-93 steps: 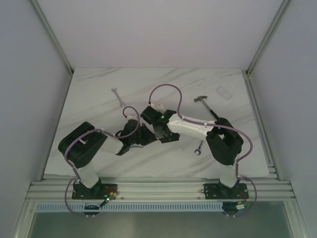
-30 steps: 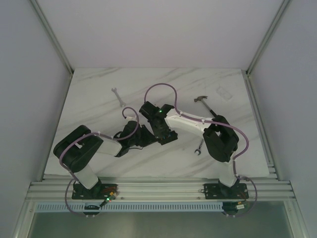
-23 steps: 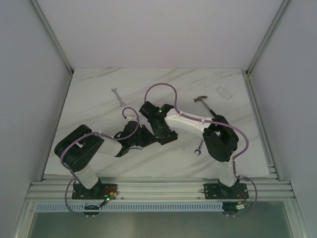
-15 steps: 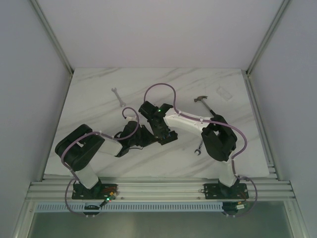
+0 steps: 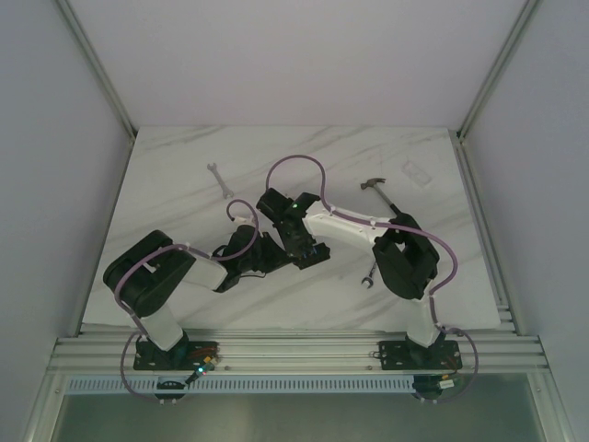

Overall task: Snap on the fuse box
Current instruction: Install the fuse at the fuse box base.

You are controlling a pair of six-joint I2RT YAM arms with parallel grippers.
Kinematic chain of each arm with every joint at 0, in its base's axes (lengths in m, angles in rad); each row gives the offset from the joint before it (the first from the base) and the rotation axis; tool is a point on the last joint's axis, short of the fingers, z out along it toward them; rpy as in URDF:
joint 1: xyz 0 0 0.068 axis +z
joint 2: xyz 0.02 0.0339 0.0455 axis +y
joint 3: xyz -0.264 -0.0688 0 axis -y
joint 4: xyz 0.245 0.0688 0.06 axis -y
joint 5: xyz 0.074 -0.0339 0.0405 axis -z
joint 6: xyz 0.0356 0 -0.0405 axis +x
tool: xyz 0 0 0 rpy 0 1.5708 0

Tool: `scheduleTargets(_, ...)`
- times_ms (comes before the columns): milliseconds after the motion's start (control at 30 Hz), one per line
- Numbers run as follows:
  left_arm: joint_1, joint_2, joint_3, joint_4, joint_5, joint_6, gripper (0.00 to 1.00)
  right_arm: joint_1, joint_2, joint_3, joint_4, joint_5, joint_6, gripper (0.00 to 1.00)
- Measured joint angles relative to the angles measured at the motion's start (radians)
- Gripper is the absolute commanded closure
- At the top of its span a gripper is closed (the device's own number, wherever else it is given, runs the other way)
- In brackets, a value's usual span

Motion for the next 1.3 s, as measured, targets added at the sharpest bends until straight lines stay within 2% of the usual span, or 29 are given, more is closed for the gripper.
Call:
scheduleTargets(367,0.0,0.002,-0.003,0.007,0.0,0.0,0.81,0.01,-0.01,-0.009,0.016,0.01,-0.037,1.0)
scheduleTargets(567,0.0,-0.004,-0.006,0.009,-0.002,0.001,0.8,0.01,-0.066,-0.058,0.067,0.01,-0.026,1.0)
scheduleTargets(833,-0.001,-0.007,-0.007,0.006,-0.003,0.001,0.81,0.01,-0.085,-0.076,0.054,0.002,0.006,1.0)
scheduleTargets(933,-0.001,-0.007,-0.007,0.006,-0.003,0.001,0.81,0.011,-0.087,-0.076,0.048,-0.001,0.014,0.97)
scheduleTargets(1167,-0.001,-0.007,-0.007,0.006,-0.003,0.001,0.8,0.018,-0.108,-0.076,0.038,-0.005,0.028,0.84)
scheduleTargets(1300,-0.001,-0.008,-0.007,0.006,-0.003,0.001,0.8,0.024,-0.134,-0.076,0.034,-0.005,0.036,0.84)
